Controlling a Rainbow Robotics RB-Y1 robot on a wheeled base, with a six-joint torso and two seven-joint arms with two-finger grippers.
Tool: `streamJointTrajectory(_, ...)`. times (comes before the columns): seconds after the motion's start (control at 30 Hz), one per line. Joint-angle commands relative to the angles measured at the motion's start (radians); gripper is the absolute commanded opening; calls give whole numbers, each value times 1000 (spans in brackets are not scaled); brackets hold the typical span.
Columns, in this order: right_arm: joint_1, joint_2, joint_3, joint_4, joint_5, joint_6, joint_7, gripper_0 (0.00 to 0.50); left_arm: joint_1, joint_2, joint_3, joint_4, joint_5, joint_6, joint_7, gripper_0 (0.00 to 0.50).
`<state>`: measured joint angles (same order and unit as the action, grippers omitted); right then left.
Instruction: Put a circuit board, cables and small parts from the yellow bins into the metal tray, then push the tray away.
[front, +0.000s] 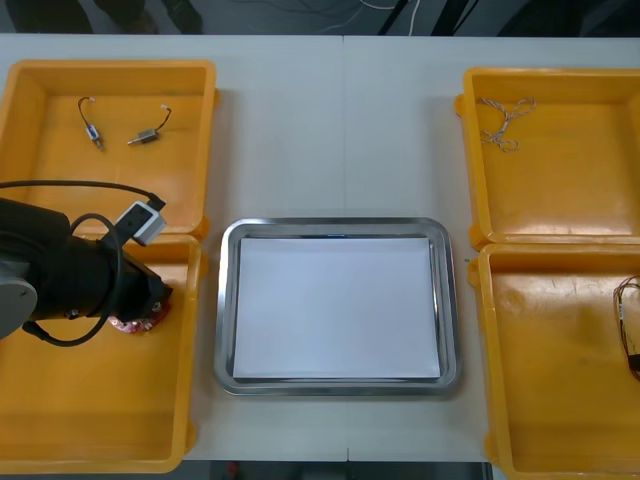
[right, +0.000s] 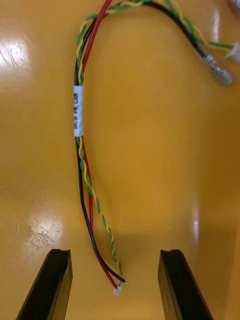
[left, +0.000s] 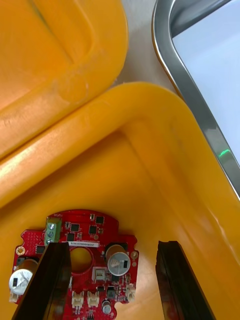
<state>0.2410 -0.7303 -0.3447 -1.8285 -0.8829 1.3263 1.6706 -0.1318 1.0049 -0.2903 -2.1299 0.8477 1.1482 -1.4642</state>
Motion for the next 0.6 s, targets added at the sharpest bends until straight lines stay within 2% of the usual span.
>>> streamJointTrajectory(0.03, 26, -38, 21, 0, 10, -9, 21, 500, 8, 41, -6, -8, -19, -28, -110, 500)
streamJointTrajectory(0.6, 37, -4, 50, 25, 58, -56, 37, 500, 43, 41, -50, -1, -91, -65, -100, 500)
